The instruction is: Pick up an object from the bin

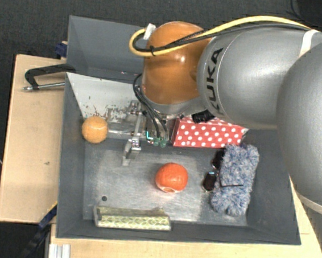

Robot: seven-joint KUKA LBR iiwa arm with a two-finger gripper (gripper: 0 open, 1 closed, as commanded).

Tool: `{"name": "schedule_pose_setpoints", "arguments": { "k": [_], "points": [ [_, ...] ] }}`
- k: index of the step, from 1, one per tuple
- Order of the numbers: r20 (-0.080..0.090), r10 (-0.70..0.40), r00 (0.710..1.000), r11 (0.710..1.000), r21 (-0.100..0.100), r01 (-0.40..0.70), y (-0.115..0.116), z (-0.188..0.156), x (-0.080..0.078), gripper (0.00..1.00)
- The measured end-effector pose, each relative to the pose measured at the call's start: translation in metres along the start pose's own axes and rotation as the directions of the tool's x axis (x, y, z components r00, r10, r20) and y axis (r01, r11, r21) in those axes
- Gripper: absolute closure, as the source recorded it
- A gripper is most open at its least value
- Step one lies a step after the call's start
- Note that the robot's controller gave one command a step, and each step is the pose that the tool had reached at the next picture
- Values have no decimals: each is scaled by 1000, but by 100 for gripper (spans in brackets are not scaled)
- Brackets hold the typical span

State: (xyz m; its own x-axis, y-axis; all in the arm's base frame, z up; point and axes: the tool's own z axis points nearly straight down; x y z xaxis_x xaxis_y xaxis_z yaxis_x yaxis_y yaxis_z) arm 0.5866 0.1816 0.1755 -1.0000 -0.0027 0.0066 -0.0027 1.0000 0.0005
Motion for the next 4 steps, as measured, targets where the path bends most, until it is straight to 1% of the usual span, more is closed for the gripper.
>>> {"name": "schedule_pose_setpoints", "arguments": {
  "k": [1, 2, 3, 4],
  "points": [
    [8, 1, 1000, 1000, -2, -1, -1, -4, -2, 0],
    [13, -88, 996, 996, -2, 88, -29, 26, -1, 0],
    [1, -73, 997, 997, 2, 73, -53, 46, 5, 0],
    [13, -15, 1000, 1000, -1, 15, -100, 46, 7, 0]
  ]
}}
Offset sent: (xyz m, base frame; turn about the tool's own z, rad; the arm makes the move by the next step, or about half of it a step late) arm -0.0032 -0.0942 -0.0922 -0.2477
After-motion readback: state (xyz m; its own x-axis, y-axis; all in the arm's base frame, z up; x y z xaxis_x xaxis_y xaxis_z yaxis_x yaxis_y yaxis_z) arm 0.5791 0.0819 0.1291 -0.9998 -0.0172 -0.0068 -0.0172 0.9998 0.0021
